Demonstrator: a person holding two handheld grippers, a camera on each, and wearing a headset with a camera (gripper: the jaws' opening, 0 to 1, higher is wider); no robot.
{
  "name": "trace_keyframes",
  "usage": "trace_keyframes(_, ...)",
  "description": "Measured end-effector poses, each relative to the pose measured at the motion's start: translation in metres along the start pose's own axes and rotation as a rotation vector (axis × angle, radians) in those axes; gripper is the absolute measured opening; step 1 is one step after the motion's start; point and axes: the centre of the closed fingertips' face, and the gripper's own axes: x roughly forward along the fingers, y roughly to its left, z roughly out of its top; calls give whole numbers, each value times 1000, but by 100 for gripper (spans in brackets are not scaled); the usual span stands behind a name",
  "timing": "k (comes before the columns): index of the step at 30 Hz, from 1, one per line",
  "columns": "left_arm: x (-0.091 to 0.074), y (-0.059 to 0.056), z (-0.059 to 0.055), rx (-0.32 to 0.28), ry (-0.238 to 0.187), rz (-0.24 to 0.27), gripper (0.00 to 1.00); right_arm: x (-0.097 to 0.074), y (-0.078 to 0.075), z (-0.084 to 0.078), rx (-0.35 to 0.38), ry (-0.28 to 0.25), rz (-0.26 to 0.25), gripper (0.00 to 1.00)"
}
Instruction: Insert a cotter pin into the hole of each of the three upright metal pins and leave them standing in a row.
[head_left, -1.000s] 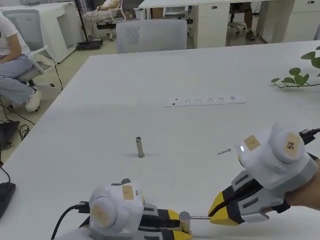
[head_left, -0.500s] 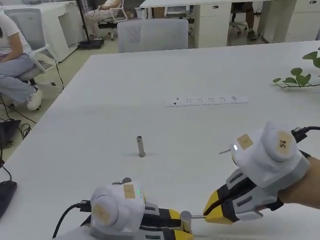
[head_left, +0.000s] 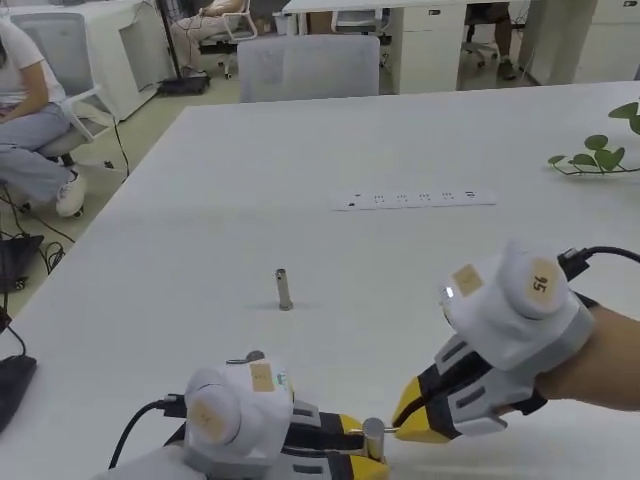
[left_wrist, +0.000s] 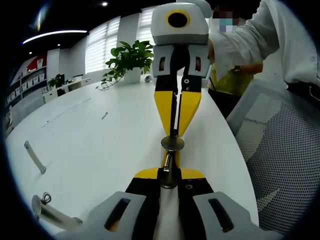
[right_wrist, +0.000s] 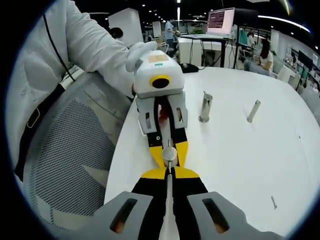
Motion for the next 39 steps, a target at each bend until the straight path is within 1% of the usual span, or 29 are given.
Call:
trace_keyframes(8, 0, 0, 0, -2, -1, -2, 11, 1, -1, 4, -28, 13, 5, 3)
trace_keyframes(16, 1, 0, 0, -2, -1, -3, 11, 1, 1, 4, -68, 46, 16, 4)
trace_keyframes(22, 1, 0, 0, -2, -1, -4, 11, 0, 2, 4, -65, 59, 25, 4)
trace_keyframes(27, 1, 0, 0, -5, -3, -2, 11, -1, 2, 4, -45, 45, 24, 5)
trace_keyframes(32, 1, 0, -1, -5, -2, -2, 11, -4, -1, 5, -25, 31, 8, 11)
trace_keyframes(33, 1, 0, -1, -5, -2, -2, 11, -5, -2, 6, -16, 21, 6, 12)
trace_keyframes(36, 1, 0, -1, -11, -3, -2, 11, -8, -2, 6, -5, 9, 4, 13)
trace_keyframes(39, 1, -1, -1, -9, -3, -2, 11, -9, -2, 4, 16, 3, -2, 14)
